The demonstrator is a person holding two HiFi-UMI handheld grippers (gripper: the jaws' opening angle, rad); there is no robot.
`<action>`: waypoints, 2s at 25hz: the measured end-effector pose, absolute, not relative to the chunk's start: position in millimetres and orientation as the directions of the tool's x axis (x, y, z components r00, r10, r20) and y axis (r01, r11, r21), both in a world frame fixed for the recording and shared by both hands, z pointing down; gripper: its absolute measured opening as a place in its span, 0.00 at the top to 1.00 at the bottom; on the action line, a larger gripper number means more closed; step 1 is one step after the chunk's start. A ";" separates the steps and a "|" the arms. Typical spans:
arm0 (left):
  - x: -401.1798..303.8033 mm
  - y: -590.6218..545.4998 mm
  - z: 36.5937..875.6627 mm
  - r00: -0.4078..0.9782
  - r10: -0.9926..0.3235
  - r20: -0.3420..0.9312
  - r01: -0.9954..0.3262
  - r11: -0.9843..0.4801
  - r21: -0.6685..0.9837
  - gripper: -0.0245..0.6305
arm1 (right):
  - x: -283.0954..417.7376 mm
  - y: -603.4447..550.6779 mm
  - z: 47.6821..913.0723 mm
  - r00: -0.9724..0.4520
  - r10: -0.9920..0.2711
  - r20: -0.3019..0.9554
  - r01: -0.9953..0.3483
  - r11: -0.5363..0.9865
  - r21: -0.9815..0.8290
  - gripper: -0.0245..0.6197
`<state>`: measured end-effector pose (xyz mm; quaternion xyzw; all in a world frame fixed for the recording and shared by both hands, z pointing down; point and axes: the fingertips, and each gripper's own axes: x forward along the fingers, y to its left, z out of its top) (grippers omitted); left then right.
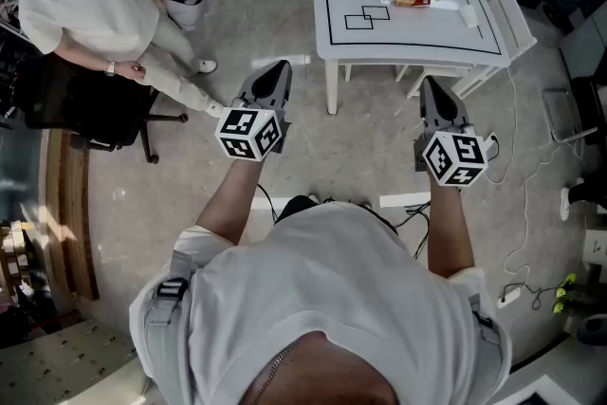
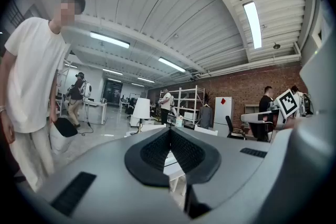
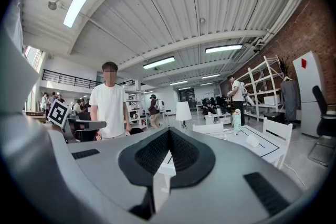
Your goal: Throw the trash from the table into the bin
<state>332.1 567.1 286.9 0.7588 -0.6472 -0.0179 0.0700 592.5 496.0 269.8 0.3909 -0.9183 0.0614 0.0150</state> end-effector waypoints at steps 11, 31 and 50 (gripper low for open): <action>328.7 573.4 289.2 0.163 -0.984 0.069 -0.979 -0.152 0.135 0.95 | 587.3 498.9 274.4 -0.693 -0.716 0.089 -0.721 0.684 -0.108 0.97; 263.4 591.4 278.9 0.151 -0.988 0.016 -0.977 -0.147 0.156 0.95 | 509.8 514.8 264.0 -0.736 -0.675 0.054 -0.676 0.727 -0.119 0.97; 256.4 523.9 302.6 0.210 -0.976 0.050 -0.965 -0.199 0.170 0.95 | 497.7 459.7 285.6 -0.699 -0.710 0.087 -0.714 0.689 -0.122 0.97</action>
